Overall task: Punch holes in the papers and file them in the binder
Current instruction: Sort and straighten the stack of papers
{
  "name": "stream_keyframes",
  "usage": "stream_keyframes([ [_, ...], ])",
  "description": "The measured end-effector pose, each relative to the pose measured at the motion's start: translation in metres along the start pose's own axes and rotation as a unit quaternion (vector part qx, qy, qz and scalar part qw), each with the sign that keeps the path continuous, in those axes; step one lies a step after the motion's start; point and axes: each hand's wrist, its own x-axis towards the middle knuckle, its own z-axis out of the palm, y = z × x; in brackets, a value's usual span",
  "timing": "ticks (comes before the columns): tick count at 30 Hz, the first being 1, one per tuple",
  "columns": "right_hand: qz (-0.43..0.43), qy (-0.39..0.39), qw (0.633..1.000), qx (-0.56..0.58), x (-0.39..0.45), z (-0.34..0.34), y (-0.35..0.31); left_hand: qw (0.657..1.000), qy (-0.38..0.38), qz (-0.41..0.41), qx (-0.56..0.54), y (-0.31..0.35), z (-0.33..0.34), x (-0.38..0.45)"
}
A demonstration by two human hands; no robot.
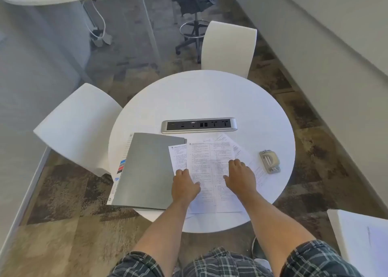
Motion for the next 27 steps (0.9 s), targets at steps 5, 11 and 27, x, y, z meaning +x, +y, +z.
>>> stream_keyframes([
  [5,0.063,-0.069,0.995,0.044,-0.002,0.005,-0.006,0.998,-0.041,-0.041,-0.014,0.001,0.01,0.004],
  [11,0.21,-0.122,0.959,0.149,0.005,0.013,-0.011,0.996,-0.043,-0.078,-0.004,0.001,0.018,0.013],
  [27,0.286,-0.124,0.95,0.022,0.013,0.037,-0.029,0.992,-0.079,-0.088,0.034,-0.005,0.019,0.032],
])
